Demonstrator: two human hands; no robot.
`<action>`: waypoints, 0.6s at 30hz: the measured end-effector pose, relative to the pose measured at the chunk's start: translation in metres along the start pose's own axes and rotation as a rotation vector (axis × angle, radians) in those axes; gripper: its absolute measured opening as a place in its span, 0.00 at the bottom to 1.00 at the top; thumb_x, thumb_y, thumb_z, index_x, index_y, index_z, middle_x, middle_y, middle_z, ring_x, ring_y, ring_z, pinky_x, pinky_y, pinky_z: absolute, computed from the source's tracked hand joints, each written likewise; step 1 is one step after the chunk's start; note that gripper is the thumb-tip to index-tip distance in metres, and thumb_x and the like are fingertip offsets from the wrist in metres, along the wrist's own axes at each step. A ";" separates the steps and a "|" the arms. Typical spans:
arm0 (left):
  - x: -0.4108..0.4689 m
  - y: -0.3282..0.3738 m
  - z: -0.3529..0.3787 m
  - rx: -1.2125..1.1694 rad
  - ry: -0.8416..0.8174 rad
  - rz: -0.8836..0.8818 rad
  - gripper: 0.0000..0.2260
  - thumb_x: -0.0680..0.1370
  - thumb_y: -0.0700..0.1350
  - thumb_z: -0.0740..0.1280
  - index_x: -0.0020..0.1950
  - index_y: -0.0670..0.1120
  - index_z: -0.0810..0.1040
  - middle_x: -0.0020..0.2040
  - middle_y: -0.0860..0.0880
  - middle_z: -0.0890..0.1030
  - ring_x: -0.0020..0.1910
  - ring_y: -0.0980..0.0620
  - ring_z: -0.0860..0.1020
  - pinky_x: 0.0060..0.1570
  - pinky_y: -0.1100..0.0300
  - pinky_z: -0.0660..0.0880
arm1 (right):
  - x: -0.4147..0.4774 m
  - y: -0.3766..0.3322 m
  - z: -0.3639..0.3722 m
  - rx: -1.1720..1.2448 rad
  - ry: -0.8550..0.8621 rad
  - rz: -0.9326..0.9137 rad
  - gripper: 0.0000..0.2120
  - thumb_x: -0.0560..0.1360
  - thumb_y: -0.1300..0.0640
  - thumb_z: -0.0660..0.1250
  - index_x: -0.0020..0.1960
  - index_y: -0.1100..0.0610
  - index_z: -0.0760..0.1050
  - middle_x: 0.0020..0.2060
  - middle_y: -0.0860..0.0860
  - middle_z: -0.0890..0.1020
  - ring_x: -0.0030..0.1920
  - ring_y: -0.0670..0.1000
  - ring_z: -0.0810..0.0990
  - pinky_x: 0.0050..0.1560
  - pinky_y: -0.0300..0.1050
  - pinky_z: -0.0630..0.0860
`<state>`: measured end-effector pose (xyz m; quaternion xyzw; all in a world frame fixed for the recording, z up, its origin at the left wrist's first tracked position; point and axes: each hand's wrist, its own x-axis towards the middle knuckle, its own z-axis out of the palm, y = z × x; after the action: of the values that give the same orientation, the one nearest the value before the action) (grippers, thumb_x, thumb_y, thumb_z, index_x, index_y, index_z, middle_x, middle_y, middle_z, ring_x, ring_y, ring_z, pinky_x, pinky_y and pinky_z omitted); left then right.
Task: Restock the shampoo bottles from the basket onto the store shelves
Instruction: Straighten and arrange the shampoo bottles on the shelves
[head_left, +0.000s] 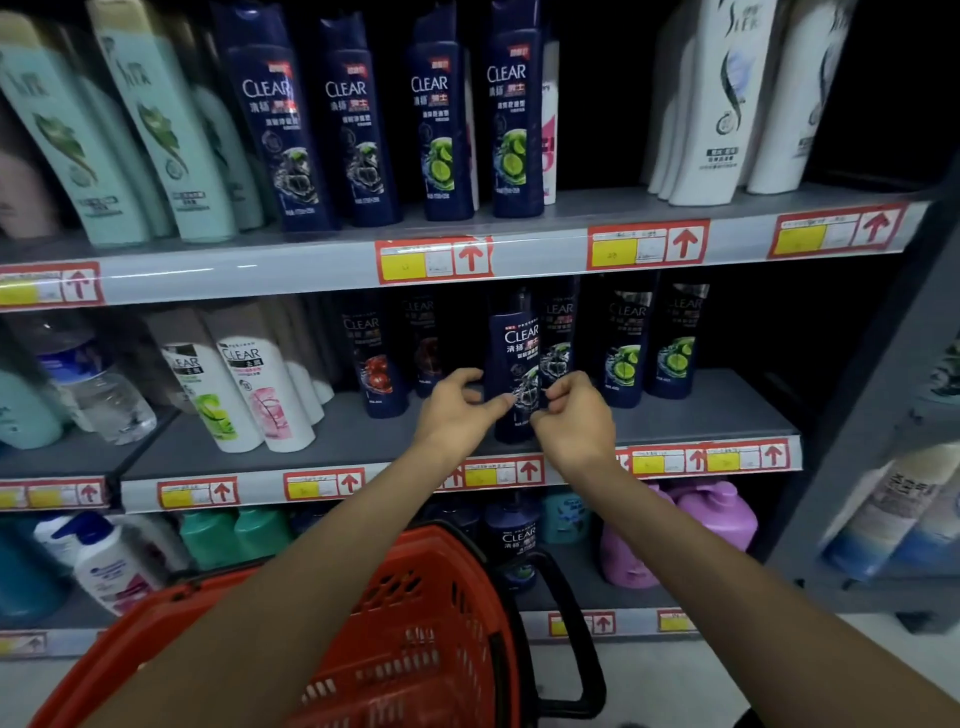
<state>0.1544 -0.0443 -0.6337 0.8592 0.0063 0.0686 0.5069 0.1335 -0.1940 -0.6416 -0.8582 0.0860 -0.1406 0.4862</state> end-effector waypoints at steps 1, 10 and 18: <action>0.001 0.002 0.005 -0.016 0.001 -0.003 0.26 0.77 0.53 0.75 0.73 0.49 0.74 0.52 0.52 0.79 0.49 0.54 0.79 0.45 0.64 0.72 | 0.004 0.002 0.000 0.004 -0.001 0.013 0.13 0.73 0.62 0.71 0.54 0.54 0.71 0.50 0.53 0.79 0.47 0.53 0.79 0.46 0.48 0.75; 0.007 0.002 0.034 -0.036 0.089 0.018 0.23 0.74 0.54 0.77 0.66 0.51 0.78 0.51 0.55 0.85 0.50 0.55 0.83 0.54 0.51 0.82 | 0.019 0.008 0.001 0.032 -0.152 0.013 0.31 0.75 0.66 0.69 0.76 0.53 0.67 0.61 0.51 0.80 0.50 0.50 0.76 0.53 0.47 0.78; 0.009 -0.004 0.027 -0.097 0.069 0.044 0.20 0.74 0.53 0.77 0.64 0.51 0.80 0.45 0.56 0.87 0.46 0.58 0.85 0.49 0.56 0.82 | 0.021 0.012 0.012 -0.039 -0.172 -0.085 0.32 0.70 0.54 0.77 0.71 0.53 0.70 0.57 0.52 0.81 0.53 0.54 0.82 0.51 0.52 0.81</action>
<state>0.1666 -0.0650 -0.6495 0.8309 0.0015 0.1094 0.5456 0.1566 -0.1964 -0.6540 -0.8791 0.0104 -0.0852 0.4689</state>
